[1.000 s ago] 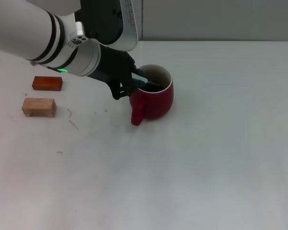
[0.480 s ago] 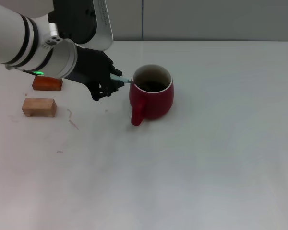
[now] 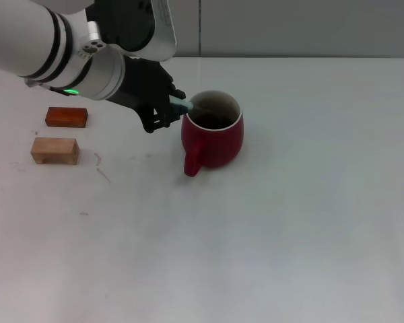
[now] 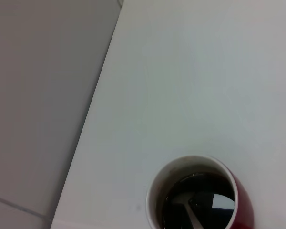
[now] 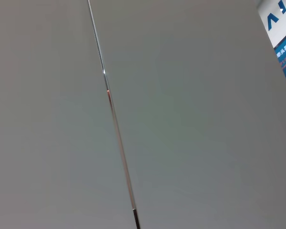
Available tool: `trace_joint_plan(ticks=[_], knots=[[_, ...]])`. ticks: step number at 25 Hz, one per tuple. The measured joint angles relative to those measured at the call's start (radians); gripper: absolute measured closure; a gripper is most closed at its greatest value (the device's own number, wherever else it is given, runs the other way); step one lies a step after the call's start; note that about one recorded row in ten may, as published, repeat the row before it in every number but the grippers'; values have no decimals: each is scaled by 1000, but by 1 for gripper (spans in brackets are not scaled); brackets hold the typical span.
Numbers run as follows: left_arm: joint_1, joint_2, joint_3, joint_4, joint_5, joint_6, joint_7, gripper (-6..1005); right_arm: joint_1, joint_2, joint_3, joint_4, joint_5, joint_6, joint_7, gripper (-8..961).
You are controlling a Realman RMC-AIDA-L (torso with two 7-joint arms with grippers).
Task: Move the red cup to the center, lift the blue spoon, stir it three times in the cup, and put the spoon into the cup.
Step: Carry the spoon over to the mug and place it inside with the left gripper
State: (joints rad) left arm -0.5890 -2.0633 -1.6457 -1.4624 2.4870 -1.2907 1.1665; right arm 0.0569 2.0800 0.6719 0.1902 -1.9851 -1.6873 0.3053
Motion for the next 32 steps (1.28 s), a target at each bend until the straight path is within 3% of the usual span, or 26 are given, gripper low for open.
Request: trace_joint_plan(ticks=[9,20,32], knots=[[-3,-3,66,-13,-20,17,-8,830,0,0,0,0,0,4,0,137],[65,4,27,-64,-9,4,-8,830,9,0,-1,0,0,6,0,137],[-11,-2,21,19,-16,54,-2,830,7,1,-9,0,0,9,0,137]])
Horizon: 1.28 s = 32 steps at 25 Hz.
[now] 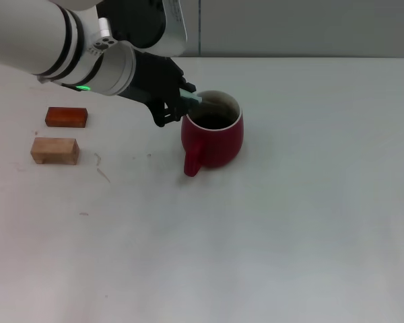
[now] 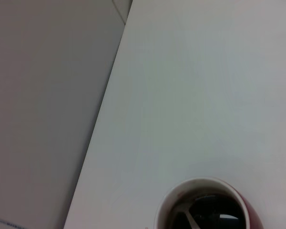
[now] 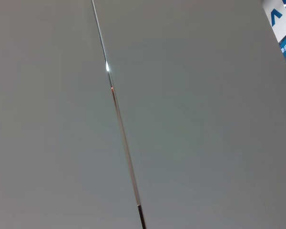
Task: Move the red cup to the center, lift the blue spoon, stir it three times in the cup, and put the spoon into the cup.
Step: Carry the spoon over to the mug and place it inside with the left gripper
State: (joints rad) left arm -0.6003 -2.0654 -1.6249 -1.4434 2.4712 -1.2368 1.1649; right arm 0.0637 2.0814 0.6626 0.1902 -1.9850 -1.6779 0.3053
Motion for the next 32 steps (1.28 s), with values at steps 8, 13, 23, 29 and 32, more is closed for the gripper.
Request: trace_joint_plan(ticks=[8,13,23,29,32], knots=[[1,-2,70,-20,-2,-1,-12,830,-2,0,0,0,1,0,0,137],[42,4,64,-57,6,-31,-18,830,0,0,0,0,1,0,0,137],[61,2,8,-59,48,-35,-20,830,4,0,0,0,0,-2,0,136],[55,-1,39,-76,49,-25,-29,830,1,0,0,0,2,-6,0,136],[54,-1,41,-76,49,-24,-32,832,1,0,0,0,3,-6,0,137]])
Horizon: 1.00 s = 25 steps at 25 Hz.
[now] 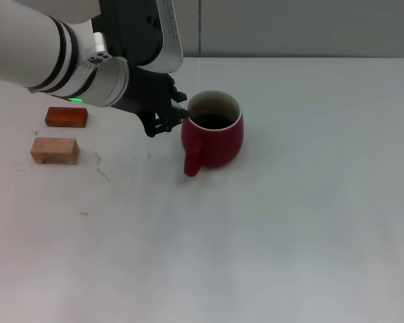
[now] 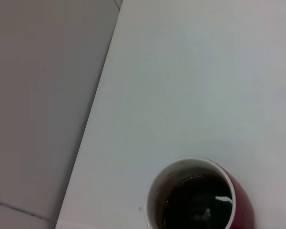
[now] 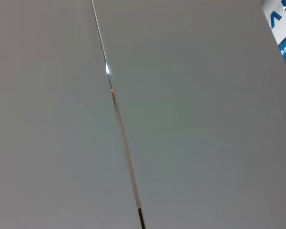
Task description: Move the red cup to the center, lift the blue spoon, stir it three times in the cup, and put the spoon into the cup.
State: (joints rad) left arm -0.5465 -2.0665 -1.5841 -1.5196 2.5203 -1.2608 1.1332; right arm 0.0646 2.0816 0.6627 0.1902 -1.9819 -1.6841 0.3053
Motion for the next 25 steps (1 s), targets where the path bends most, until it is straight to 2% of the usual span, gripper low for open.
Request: trace_joint_plan(ticks=[6,10,11,12,15,16,17,18,19,20,21,22,25], knots=[[-2,-1,6,-1,1,22,-3,725,3,-1,0,0,1,-3,0,137],[6,-1,6,-14,0,62,-19,573,2,-2,0,0,1,-4,0,137],[25,-1,2,-41,-8,125,-43,535,-1,-2,0,0,2,-4,0,137],[25,-1,2,-41,-8,125,-43,496,-1,-2,0,0,2,-4,0,137],[92,0,-7,-99,-45,317,-78,377,-3,-2,0,0,3,-6,0,138],[156,1,-5,-128,-112,500,-90,338,-4,-2,0,0,3,-11,-1,138],[156,1,-5,-128,-112,500,-90,322,-4,-2,0,0,3,-11,-1,138],[181,1,-2,-136,-149,575,-91,306,-5,-2,0,0,4,-14,-4,138],[246,5,14,-143,-273,784,-77,290,-6,-2,1,-1,4,-22,-7,138],[246,5,14,-143,-273,784,-77,274,-6,-2,1,-1,4,-22,-7,138],[304,8,29,-141,-395,949,-38,258,-7,-2,2,-8,5,-29,-7,138],[304,8,29,-141,-395,949,-38,242,-7,-2,2,-8,5,-29,-7,138],[357,9,25,-124,-523,1062,3,194,-7,-2,7,-15,5,-40,-8,138]])
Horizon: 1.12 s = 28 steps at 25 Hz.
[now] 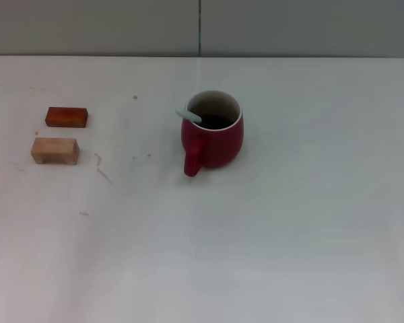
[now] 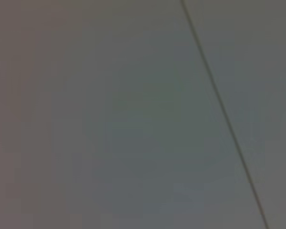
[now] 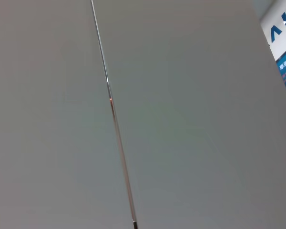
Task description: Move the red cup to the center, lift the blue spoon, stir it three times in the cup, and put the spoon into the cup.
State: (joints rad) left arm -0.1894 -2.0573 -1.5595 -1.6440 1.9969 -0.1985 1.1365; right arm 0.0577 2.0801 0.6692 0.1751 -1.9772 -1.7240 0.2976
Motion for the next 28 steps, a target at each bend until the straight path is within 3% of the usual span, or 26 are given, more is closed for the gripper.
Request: trace_joint_plan(ticks=[3,8,11,12,15,16,17,20,21,22,24,26,28], knots=[[34,1,1,23,-43,70,2,146,-1,0,-4,-10,0,-20,0,138],[79,0,55,33,-22,210,10,151,-1,0,-5,-14,0,-38,-1,139],[96,-2,214,97,164,516,-2,152,0,0,-6,-14,0,-38,-1,139],[96,-2,214,97,164,516,-2,152,0,0,-6,-14,0,-38,-1,139],[83,-2,301,215,231,762,-105,152,0,1,-7,-14,0,-34,-1,139],[70,-2,328,312,288,888,-234,151,0,2,-7,-15,0,-33,-1,139],[70,-2,328,312,288,888,-234,151,0,2,-7,-15,0,-33,-1,139],[50,0,311,439,368,955,-462,151,-2,2,-6,-24,0,-36,-2,139],[34,1,286,534,403,966,-578,151,-1,2,-6,-32,0,-37,-2,139],[34,1,286,534,403,966,-578,151,-1,2,-6,-32,0,-37,-2,140],[7,0,266,663,446,1023,-679,151,0,2,-4,-36,0,-38,-3,140],[-52,-4,263,903,493,1165,-798,151,2,2,2,-39,0,-37,-11,140],[-64,-5,265,946,497,1185,-821,151,3,2,2,-40,0,-38,-14,140]])
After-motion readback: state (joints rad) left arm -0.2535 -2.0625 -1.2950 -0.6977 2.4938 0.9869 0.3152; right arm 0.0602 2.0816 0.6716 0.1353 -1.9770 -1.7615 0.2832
